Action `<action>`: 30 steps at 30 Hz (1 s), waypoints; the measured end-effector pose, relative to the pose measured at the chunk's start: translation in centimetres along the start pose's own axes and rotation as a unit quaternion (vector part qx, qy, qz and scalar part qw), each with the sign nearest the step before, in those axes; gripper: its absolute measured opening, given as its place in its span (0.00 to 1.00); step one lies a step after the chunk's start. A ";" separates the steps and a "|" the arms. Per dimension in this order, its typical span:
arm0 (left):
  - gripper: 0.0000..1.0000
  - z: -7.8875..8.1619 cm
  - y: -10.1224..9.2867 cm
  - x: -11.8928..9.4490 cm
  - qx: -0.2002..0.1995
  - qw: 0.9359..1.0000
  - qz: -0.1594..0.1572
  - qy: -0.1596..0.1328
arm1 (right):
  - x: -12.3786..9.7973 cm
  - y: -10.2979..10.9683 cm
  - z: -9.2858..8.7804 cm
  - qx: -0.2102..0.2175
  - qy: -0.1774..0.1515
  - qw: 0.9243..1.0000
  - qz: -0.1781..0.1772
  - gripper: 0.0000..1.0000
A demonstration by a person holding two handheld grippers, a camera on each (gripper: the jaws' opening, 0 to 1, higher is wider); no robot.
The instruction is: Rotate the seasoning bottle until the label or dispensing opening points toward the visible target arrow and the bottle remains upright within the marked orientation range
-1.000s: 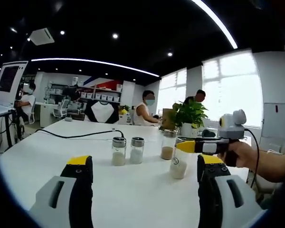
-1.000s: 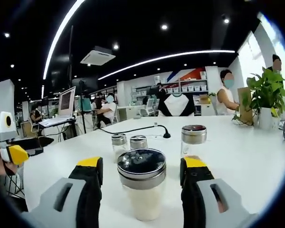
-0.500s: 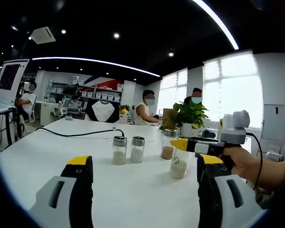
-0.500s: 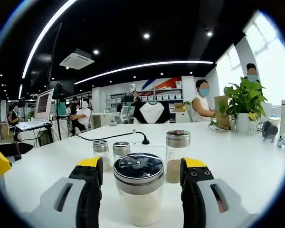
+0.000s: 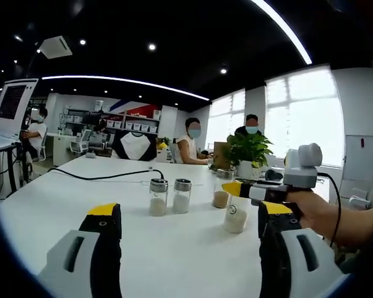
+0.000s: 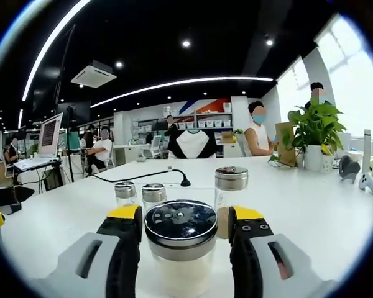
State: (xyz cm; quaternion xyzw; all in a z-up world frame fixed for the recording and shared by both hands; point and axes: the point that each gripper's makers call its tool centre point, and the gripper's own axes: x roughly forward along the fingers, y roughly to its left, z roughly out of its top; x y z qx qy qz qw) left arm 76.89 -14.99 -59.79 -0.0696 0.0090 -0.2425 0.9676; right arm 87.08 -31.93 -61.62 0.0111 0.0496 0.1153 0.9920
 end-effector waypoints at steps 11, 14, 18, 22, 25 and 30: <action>0.96 0.2 -0.1 0.1 0.002 1.000 -0.002 -0.004 | 0.2 0.4 0.1 -0.018 -0.001 1.000 0.006 0.44; 0.97 0.1 -0.1 0.1 0.001 1.000 -0.002 -0.003 | 0.2 0.5 0.1 -0.019 -0.003 1.000 0.008 0.44; 0.99 0.0 -0.3 0.1 0.017 1.000 -0.001 -0.002 | 0.2 0.5 0.0 -0.029 -0.001 0.999 0.012 0.44; 1.00 0.2 -0.5 0.1 0.020 1.000 -0.006 -0.007 | 0.2 0.5 0.0 -0.032 0.001 0.999 0.014 0.44; 1.00 0.3 -0.5 0.1 0.023 1.000 -0.006 -0.008 | 0.2 0.5 0.0 -0.031 0.001 0.999 0.014 0.44; 1.00 0.5 -0.4 0.0 0.021 1.000 -0.006 -0.011 | 0.2 0.5 -0.1 -0.032 0.003 0.999 0.015 0.44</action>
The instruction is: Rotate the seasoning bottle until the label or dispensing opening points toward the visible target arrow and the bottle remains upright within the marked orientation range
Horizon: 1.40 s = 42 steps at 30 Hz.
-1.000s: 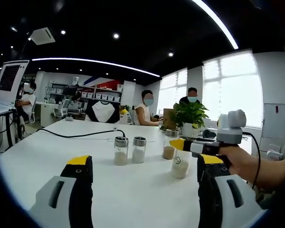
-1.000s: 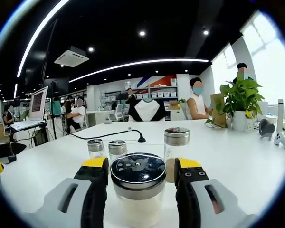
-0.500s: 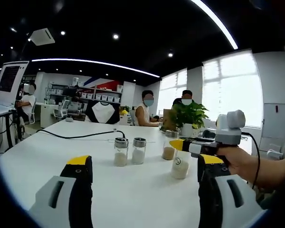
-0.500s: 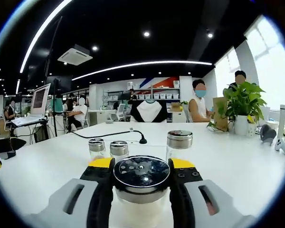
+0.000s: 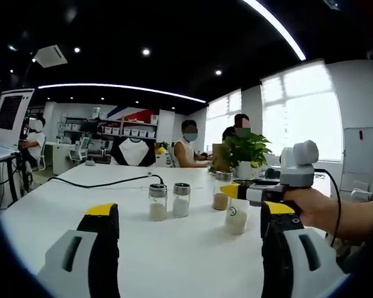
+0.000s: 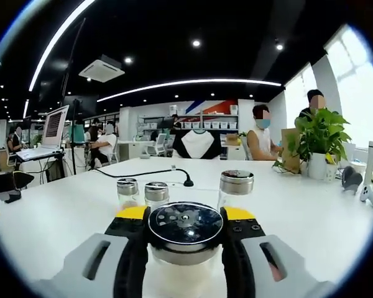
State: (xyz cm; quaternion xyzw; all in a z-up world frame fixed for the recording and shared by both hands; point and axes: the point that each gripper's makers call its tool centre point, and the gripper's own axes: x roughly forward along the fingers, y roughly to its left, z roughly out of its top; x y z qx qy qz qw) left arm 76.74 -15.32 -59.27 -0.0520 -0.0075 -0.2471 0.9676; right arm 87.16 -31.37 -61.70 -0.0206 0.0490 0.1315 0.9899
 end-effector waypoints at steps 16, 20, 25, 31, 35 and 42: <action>1.00 -0.3 0.1 0.1 -0.001 1.000 0.001 0.006 | 0.1 0.0 0.0 -0.010 0.002 1.000 0.004 0.44; 1.00 -0.5 0.1 0.0 -0.003 1.000 0.002 0.008 | 0.1 0.0 0.0 -0.008 0.001 1.000 0.009 0.44; 1.00 -0.4 -0.2 0.0 -0.002 1.000 -0.004 0.007 | 0.0 0.0 -0.1 -0.007 0.005 1.000 0.014 0.43; 1.00 -0.5 -0.2 0.0 -0.004 1.000 -0.005 0.009 | 0.0 0.1 -0.1 -0.009 0.007 1.000 0.019 0.43; 1.00 -0.5 -0.3 0.0 -0.005 1.000 -0.005 0.011 | -0.1 0.1 -0.1 -0.010 0.008 1.000 0.028 0.43; 1.00 -0.6 -0.5 0.1 -0.005 1.000 -0.007 0.013 | -0.1 0.2 -0.2 -0.008 0.012 0.999 0.046 0.43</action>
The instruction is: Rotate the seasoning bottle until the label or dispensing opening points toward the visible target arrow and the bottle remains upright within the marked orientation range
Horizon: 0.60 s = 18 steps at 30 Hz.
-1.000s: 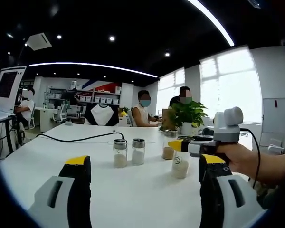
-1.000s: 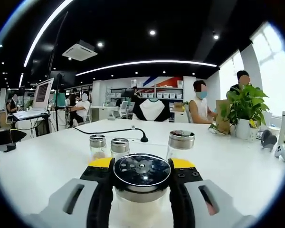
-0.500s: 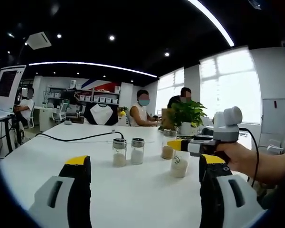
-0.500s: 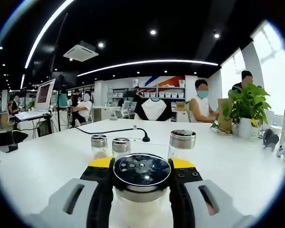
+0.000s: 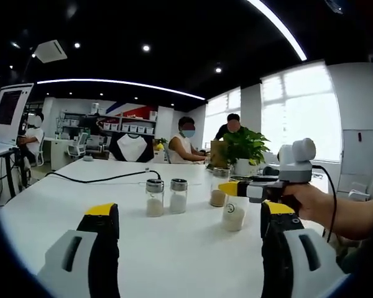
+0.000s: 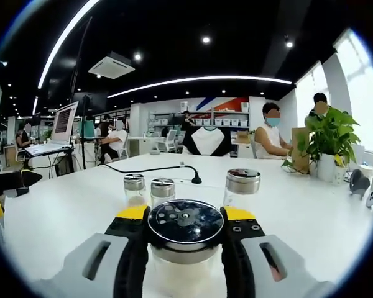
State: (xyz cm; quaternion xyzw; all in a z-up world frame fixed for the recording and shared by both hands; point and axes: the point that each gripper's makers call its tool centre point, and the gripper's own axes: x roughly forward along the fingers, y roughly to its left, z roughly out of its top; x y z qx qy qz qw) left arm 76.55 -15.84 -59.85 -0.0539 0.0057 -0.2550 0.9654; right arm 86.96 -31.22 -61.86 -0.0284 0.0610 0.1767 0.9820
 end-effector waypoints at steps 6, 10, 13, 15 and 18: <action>1.00 0.1 0.1 -0.1 0.000 1.000 0.001 -0.001 | 0.0 0.2 -0.1 0.000 0.002 1.000 0.015 0.43; 1.00 0.2 0.2 -0.2 0.000 1.000 0.002 -0.002 | -0.1 0.2 -0.1 -0.001 0.004 1.000 0.025 0.43; 1.00 0.3 0.2 -0.2 0.001 1.000 0.003 -0.003 | -0.1 0.3 -0.1 -0.001 0.007 0.999 0.034 0.43; 1.00 0.3 0.2 -0.2 0.001 1.000 0.003 -0.003 | -0.1 0.3 -0.2 -0.001 0.009 0.999 0.041 0.43; 1.00 0.4 0.2 -0.2 0.001 1.000 0.003 -0.003 | -0.2 0.5 -0.2 -0.002 0.011 0.999 0.051 0.43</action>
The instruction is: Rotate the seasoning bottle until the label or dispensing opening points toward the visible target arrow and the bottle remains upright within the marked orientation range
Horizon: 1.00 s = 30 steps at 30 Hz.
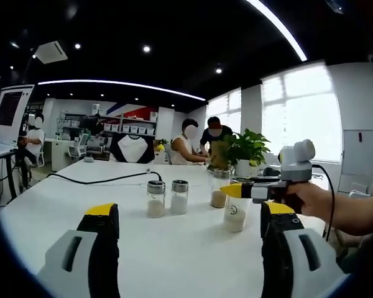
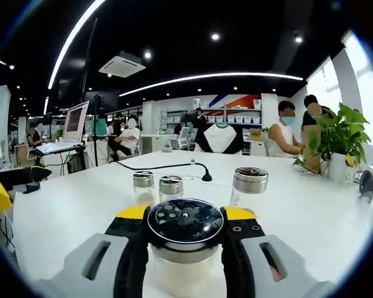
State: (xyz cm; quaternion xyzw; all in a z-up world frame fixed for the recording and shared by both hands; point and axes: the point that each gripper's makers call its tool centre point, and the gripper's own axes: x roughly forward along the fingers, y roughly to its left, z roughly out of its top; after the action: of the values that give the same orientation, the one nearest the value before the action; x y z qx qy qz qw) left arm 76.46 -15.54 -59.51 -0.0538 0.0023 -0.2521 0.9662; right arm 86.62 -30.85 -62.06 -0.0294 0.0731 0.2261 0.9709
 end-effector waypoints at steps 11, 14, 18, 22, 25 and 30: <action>1.00 0.0 -0.1 0.0 0.002 1.000 0.000 0.002 | -0.1 0.3 -0.1 -0.005 0.004 0.999 0.039 0.43; 1.00 -0.1 -0.2 0.0 0.001 1.000 -0.001 0.003 | -0.1 0.4 -0.1 -0.004 0.005 0.999 0.049 0.43; 1.00 0.0 -0.2 0.1 0.006 1.000 -0.002 0.002 | -0.2 0.4 -0.2 -0.002 0.008 0.998 0.066 0.43; 0.99 0.0 -0.2 0.1 0.004 1.000 -0.002 0.002 | -0.3 0.6 -0.3 0.000 0.008 0.997 0.083 0.43; 1.00 -0.2 -0.1 0.1 0.003 1.000 -0.001 0.005 | -0.3 0.7 -0.4 0.003 0.007 0.996 0.092 0.43; 0.99 -0.1 -0.1 0.1 0.003 1.000 -0.001 0.004 | -0.4 0.9 -0.5 0.005 0.009 0.994 0.109 0.43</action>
State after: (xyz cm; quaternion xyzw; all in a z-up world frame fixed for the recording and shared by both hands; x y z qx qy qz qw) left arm 76.47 -15.64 -59.64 -0.0500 0.0049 -0.2531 0.9661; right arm 85.82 -30.30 -62.47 -0.0187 0.0854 0.3297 0.9400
